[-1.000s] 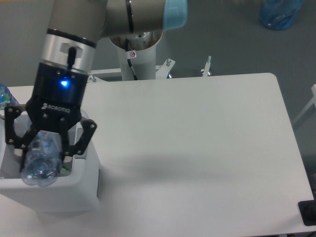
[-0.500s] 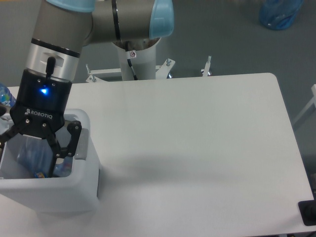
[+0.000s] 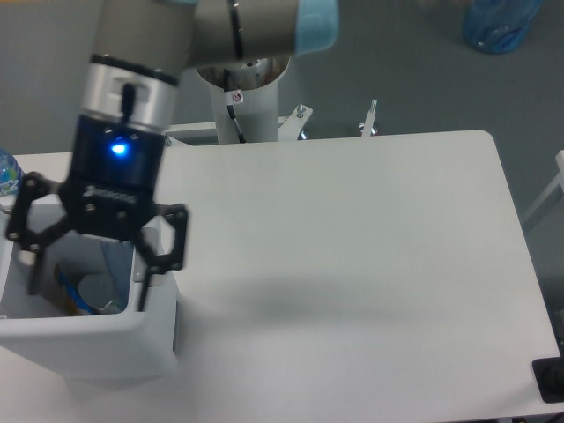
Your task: Place the trash in the trash can
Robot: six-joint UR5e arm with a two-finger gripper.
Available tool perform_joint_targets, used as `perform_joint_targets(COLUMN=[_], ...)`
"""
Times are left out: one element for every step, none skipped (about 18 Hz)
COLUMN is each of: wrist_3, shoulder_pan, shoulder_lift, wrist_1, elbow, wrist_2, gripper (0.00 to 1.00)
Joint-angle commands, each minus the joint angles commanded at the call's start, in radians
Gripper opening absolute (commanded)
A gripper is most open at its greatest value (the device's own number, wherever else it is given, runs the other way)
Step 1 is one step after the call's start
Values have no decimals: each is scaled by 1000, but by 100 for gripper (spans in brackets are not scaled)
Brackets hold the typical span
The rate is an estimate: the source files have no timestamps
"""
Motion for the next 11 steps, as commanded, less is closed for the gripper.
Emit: perform_joint_targets(wrist_3=[55,103,150,198,253,308,367,419,474,534,592], shoulder_pan=[8,14,28,38,51,63,74,80,83,98,106], shoulder_lift=[14,20,25,29,37,43,49,52,58,66,69], wrist_1=[-2,-15,-31,-47,-70,-102,-139,-178,-217,-250,-265], elbow=[-8,-15,-18,-18,-18,-20,-22,-22,-23,-31,-40], wrist_2=[17,49,87,126,158,188,219,250,285,322,354], gripper=[100,100,100,100,100,100,100,100,100,100,100])
